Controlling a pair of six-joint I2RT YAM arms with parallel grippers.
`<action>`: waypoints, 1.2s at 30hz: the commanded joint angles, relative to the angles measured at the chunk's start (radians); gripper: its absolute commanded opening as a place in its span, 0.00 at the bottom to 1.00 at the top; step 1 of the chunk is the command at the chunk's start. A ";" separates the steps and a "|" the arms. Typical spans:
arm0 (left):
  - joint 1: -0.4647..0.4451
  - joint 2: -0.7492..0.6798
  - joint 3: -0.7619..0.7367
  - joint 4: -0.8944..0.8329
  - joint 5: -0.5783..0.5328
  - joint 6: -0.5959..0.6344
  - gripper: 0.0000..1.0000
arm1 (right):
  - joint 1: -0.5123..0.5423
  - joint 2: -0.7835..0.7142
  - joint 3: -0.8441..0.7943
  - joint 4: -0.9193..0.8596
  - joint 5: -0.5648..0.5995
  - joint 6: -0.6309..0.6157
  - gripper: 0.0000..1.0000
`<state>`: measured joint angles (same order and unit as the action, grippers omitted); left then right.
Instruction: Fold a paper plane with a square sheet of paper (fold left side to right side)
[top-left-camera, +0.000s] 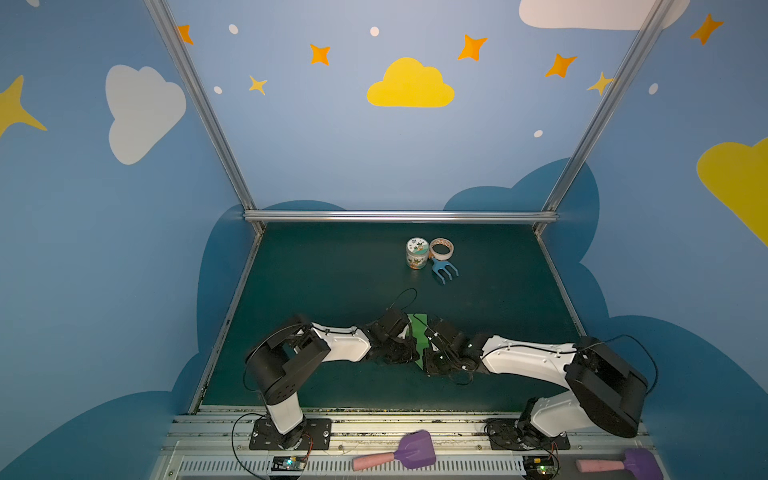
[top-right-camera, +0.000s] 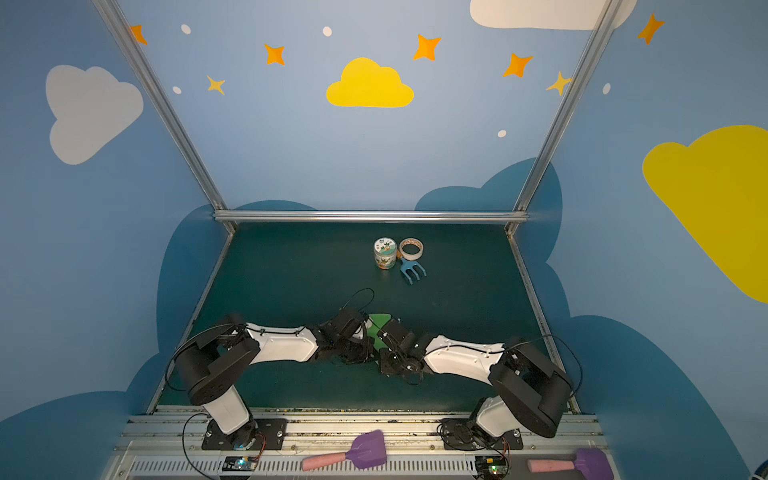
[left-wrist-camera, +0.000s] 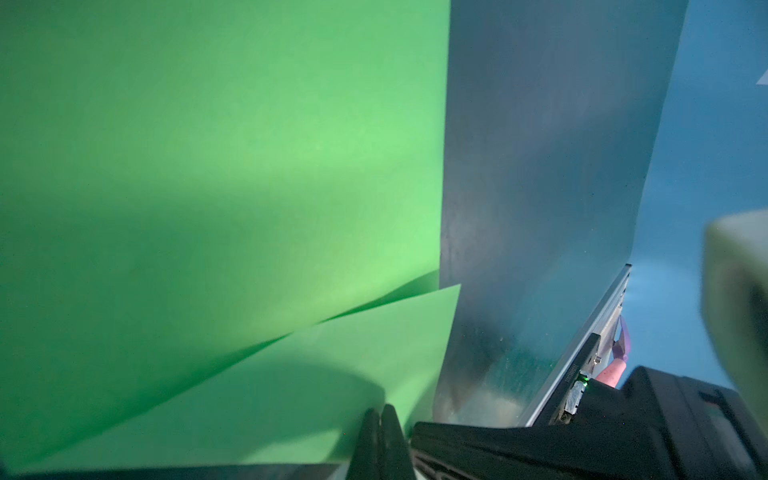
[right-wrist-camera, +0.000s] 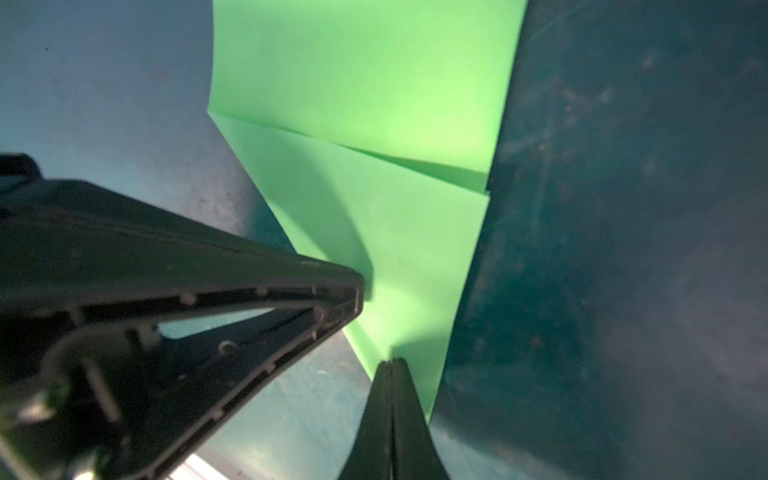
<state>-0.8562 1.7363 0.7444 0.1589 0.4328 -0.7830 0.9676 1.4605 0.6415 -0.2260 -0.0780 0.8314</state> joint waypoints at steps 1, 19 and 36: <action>0.003 0.020 -0.035 -0.023 -0.052 0.004 0.03 | -0.002 0.046 -0.055 -0.046 0.008 0.001 0.00; 0.208 -0.038 -0.138 -0.086 -0.118 0.073 0.03 | -0.007 0.057 -0.073 -0.018 -0.013 -0.008 0.00; 0.277 -0.206 -0.099 -0.229 -0.112 0.122 0.04 | -0.036 0.034 -0.041 -0.071 -0.046 -0.148 0.00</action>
<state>-0.5560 1.5620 0.6201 0.0597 0.3534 -0.6922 0.9352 1.4525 0.6228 -0.2024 -0.1349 0.7315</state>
